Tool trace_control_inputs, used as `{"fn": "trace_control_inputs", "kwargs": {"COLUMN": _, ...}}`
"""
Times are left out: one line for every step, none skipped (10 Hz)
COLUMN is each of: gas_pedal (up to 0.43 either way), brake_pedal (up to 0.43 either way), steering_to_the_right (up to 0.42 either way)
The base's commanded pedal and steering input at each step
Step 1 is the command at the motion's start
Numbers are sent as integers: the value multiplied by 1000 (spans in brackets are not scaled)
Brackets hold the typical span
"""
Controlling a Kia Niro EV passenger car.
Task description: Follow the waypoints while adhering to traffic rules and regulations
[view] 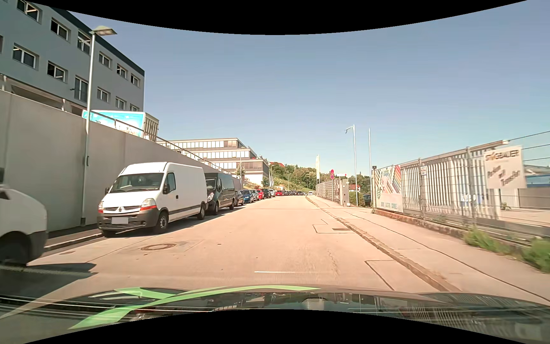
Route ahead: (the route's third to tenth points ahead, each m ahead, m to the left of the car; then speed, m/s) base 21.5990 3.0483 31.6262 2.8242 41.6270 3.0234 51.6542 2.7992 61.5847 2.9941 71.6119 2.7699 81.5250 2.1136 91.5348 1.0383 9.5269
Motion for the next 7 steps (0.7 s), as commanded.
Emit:
{"fn": "trace_control_inputs", "kwargs": {"gas_pedal": 197, "brake_pedal": 0, "steering_to_the_right": -6}}
{"fn": "trace_control_inputs", "kwargs": {"gas_pedal": 189, "brake_pedal": 0, "steering_to_the_right": -6}}
{"fn": "trace_control_inputs", "kwargs": {"gas_pedal": 189, "brake_pedal": 0, "steering_to_the_right": -6}}
{"fn": "trace_control_inputs", "kwargs": {"gas_pedal": 177, "brake_pedal": 0, "steering_to_the_right": -6}}
{"fn": "trace_control_inputs", "kwargs": {"gas_pedal": 177, "brake_pedal": 0, "steering_to_the_right": -6}}
{"fn": "trace_control_inputs", "kwargs": {"gas_pedal": 177, "brake_pedal": 0, "steering_to_the_right": -6}}
{"fn": "trace_control_inputs", "kwargs": {"gas_pedal": 177, "brake_pedal": 0, "steering_to_the_right": -6}}
